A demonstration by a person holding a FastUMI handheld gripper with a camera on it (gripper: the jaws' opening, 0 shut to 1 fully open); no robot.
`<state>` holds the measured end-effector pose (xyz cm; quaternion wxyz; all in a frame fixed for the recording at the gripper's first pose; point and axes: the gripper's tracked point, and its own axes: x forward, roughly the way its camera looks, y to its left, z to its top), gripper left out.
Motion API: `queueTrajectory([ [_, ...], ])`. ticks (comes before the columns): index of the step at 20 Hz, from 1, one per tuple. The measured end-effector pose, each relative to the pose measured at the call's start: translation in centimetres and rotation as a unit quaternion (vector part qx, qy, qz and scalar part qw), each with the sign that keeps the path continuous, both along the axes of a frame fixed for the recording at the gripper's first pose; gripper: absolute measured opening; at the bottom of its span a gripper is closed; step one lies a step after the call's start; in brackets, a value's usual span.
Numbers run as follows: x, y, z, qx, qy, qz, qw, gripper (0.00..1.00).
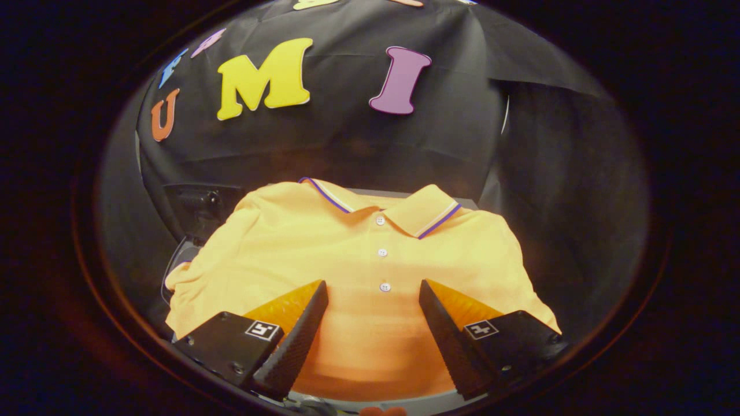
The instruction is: Put the clothes into the washing machine and then close the washing machine lid.
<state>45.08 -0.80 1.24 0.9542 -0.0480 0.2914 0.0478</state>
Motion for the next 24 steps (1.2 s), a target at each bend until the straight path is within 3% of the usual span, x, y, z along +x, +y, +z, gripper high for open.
queueTrajectory([
  [2,-0.3,0.0,-0.3,0.033,0.015,-0.01,0.999,1.0],
  [4,-0.5,0.0,-0.5,0.022,0.027,0.007,0.999,1.0],
  [7,-0.8,0.2,-0.4,0.024,0.069,0.0,0.997,1.0],
  [8,-0.8,0.5,-0.2,0.023,0.08,0.006,0.997,0.94],
  [9,-0.9,0.7,-0.2,0.021,0.085,0.014,0.996,0.86],
  [12,-0.9,1.0,0.0,0.052,0.085,0.004,0.995,0.25],
  [13,-0.9,0.9,0.1,0.069,0.089,-0.006,0.994,0.21],
  [14,-0.9,1.1,0.2,0.082,0.098,-0.008,0.992,0.08],
  [17,-0.8,1.3,0.8,0.106,0.113,-0.02,0.988,0.06],
  [24,-0.9,3.8,6.0,0.073,0.084,-0.013,0.994,0.06],
])
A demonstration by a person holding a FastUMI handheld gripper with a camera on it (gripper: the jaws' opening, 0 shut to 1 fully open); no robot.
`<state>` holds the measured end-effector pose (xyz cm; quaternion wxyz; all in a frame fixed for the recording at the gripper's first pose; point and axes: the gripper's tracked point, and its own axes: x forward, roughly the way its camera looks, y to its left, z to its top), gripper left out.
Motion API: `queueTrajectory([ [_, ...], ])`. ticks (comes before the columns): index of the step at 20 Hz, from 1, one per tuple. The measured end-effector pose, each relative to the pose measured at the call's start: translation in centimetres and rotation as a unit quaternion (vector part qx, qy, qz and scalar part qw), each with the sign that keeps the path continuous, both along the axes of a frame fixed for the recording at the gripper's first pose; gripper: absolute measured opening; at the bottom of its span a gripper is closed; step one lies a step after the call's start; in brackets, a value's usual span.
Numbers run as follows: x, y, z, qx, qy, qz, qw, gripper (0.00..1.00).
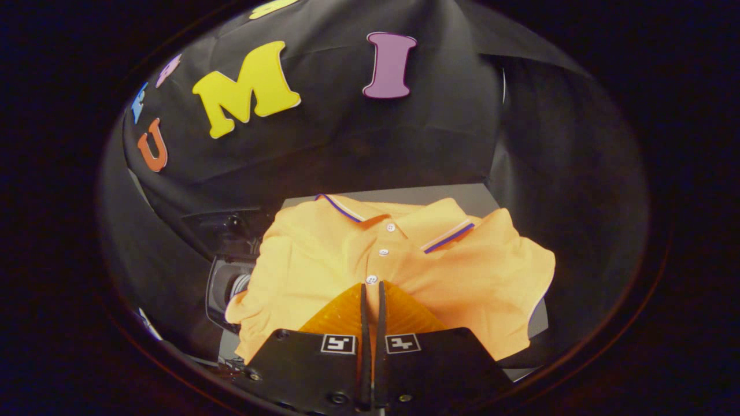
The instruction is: Put the clothes into the washing machine and then close the washing machine lid.
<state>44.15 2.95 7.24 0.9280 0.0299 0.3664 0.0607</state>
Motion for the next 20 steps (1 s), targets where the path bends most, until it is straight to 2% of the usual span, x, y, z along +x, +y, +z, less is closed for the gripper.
queueTrajectory([
  [10,0.0,7.9,4.8,0.003,-0.029,0.052,0.998,0.06],
  [20,-0.3,16.4,5.4,0.006,-0.028,0.115,0.993,0.06],
])
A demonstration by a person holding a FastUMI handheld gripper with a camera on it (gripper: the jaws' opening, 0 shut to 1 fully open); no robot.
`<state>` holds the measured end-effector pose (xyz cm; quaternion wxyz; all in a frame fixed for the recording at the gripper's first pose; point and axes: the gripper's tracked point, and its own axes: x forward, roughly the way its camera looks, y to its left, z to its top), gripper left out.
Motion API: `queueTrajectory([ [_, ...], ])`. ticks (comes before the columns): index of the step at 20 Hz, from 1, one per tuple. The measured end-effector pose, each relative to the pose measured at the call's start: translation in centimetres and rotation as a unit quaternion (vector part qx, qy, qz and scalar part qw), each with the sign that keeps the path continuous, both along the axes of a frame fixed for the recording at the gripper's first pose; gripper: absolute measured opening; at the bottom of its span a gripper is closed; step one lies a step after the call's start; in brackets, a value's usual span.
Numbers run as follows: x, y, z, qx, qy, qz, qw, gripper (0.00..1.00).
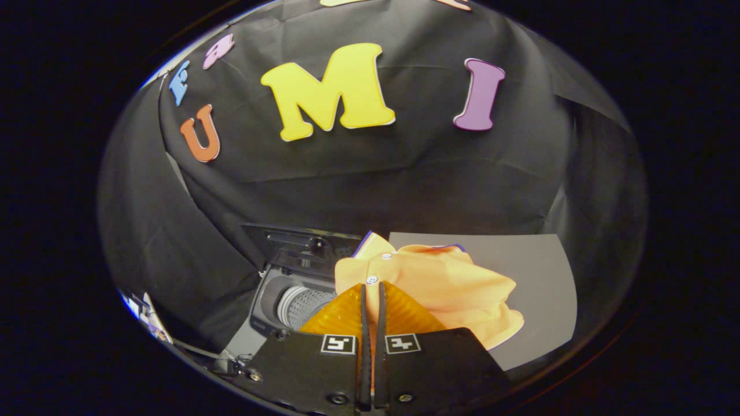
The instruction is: Put the clothes into the washing machine and then close the washing machine lid.
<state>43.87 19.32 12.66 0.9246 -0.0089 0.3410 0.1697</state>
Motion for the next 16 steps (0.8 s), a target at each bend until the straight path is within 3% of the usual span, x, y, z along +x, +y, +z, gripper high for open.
queueTrajectory([
  [16,-0.8,11.4,-1.7,-0.019,0.015,0.085,0.996,0.06],
])
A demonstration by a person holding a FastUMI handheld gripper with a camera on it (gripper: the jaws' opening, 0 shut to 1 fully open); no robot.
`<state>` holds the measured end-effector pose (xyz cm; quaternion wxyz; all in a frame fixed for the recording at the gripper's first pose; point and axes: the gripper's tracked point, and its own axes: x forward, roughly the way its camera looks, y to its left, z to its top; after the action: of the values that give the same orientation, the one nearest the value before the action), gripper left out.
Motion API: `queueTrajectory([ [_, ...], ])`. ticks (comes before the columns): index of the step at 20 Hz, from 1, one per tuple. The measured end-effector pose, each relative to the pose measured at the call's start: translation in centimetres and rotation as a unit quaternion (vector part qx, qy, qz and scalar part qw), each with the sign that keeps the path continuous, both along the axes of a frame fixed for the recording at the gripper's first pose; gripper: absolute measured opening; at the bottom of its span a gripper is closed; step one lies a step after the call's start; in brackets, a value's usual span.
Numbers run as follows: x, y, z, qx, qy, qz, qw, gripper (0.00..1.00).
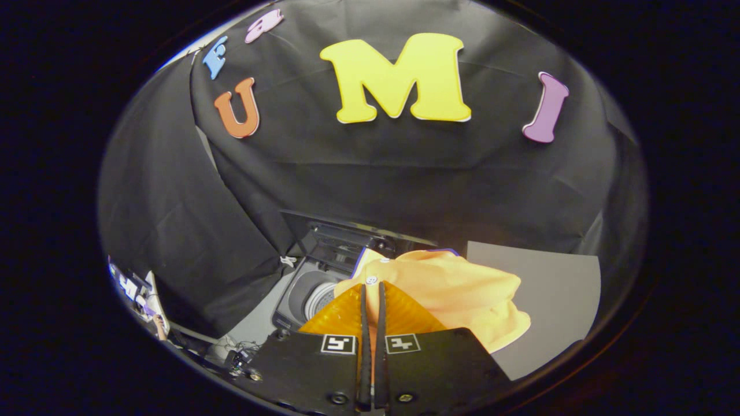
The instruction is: Put the clothes into the washing machine and then close the washing machine lid.
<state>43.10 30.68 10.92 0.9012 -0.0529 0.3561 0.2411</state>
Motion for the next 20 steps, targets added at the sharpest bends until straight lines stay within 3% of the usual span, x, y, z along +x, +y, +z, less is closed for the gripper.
queueTrajectory([
  [20,-1.1,10.0,-4.7,-0.006,0.034,0.058,0.998,0.06],
])
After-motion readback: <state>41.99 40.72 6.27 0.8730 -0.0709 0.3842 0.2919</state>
